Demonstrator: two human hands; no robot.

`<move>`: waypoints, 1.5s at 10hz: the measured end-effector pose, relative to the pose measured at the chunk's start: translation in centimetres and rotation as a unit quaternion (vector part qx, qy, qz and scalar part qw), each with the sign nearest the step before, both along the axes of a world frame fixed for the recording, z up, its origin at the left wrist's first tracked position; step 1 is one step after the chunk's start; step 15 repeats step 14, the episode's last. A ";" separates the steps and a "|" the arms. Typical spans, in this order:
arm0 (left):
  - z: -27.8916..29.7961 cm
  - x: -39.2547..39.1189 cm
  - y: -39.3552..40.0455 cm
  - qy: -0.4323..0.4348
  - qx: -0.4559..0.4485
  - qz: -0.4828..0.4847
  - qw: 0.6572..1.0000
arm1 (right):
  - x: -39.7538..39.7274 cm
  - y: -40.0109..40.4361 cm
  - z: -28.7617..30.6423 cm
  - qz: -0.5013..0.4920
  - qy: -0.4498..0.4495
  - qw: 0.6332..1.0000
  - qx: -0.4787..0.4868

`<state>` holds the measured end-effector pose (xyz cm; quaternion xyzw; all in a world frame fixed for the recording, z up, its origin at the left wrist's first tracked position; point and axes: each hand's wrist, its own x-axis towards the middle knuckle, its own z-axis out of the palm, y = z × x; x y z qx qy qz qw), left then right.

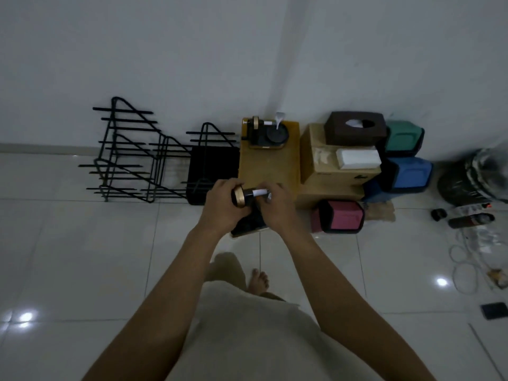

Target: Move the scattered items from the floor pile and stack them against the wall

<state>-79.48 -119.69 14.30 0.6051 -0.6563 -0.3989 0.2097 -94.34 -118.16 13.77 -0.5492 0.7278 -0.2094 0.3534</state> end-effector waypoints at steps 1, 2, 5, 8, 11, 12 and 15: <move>-1.7 -2.0 -5.5 0.000 0.022 -0.016 1.000 | -2.3 -5.3 -1.9 -0.001 -0.009 1.000 0.011; -4.0 -3.8 -11.1 -0.015 0.032 -0.048 0.998 | -4.1 -10.1 -4.5 -0.015 -0.007 1.000 0.018; -13.1 -8.4 -24.5 -0.084 0.080 -0.145 0.983 | -8.1 -21.4 -13.1 -0.036 -0.026 0.996 0.080; -21.6 -10.3 -29.4 -0.120 0.063 -0.148 0.980 | -10.0 -26.7 -20.9 -0.009 -0.049 0.987 0.151; -24.3 -9.6 -29.0 -0.178 0.077 -0.122 0.973 | -10.7 -26.1 -17.8 -0.035 -0.073 0.992 0.099; -22.4 -9.9 -28.6 -0.172 0.113 -0.099 0.974 | -11.3 -24.9 -14.3 -0.060 -0.107 0.981 0.149; -16.3 -9.6 -27.3 -0.064 0.123 -0.041 0.990 | -16.5 -22.3 -3.1 -0.050 -0.188 0.973 0.123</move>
